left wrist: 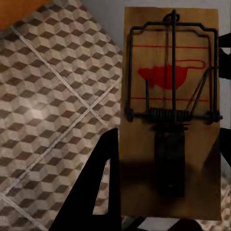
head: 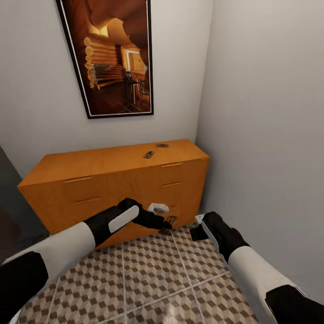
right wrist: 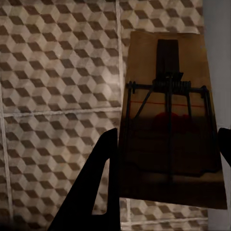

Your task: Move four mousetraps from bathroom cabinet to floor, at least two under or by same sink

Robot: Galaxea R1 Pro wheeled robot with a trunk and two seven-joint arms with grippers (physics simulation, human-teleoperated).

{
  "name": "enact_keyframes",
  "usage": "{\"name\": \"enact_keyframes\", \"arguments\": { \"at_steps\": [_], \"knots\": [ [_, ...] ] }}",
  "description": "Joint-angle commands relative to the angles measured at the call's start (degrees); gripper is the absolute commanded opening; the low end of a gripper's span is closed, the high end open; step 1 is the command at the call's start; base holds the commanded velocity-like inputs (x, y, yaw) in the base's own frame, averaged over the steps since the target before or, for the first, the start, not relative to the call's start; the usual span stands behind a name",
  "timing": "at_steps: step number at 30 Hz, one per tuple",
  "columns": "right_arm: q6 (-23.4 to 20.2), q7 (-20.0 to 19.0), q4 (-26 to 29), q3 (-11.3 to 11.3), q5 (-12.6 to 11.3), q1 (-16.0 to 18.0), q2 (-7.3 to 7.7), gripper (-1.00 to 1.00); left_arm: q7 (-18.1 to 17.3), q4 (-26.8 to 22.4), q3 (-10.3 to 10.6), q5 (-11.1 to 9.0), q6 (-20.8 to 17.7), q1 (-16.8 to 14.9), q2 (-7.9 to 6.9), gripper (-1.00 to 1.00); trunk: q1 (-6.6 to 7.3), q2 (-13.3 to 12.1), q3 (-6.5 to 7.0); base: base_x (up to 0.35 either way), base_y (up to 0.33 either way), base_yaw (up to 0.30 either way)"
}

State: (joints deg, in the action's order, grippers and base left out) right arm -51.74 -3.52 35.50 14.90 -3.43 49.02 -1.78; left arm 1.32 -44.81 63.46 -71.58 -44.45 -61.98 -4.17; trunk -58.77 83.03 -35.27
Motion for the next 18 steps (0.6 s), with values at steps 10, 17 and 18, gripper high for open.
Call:
{"name": "enact_keyframes", "arguments": {
  "at_steps": [10,17,18],
  "knots": [
    [23.7,0.3,-16.2,7.2,0.1,-9.0,-0.05,-1.00,0.2,21.6,10.0,0.0,23.9,16.6,0.47,-1.00,0.04,0.0,-0.04,-0.165,0.000,0.000],
    [48.3,0.7,-28.7,13.0,0.4,-15.7,0.19,-1.00,0.2,32.2,14.9,0.0,41.6,30.1,0.39,-1.00,0.04,0.0,-0.04,-0.005,0.000,0.000],
    [50.4,0.7,-29.8,13.2,0.4,-16.5,0.32,-1.00,0.2,33.1,15.1,0.0,42.7,31.4,0.36,-1.00,0.04,0.0,-0.04,0.000,0.000,0.000]
  ]
}}
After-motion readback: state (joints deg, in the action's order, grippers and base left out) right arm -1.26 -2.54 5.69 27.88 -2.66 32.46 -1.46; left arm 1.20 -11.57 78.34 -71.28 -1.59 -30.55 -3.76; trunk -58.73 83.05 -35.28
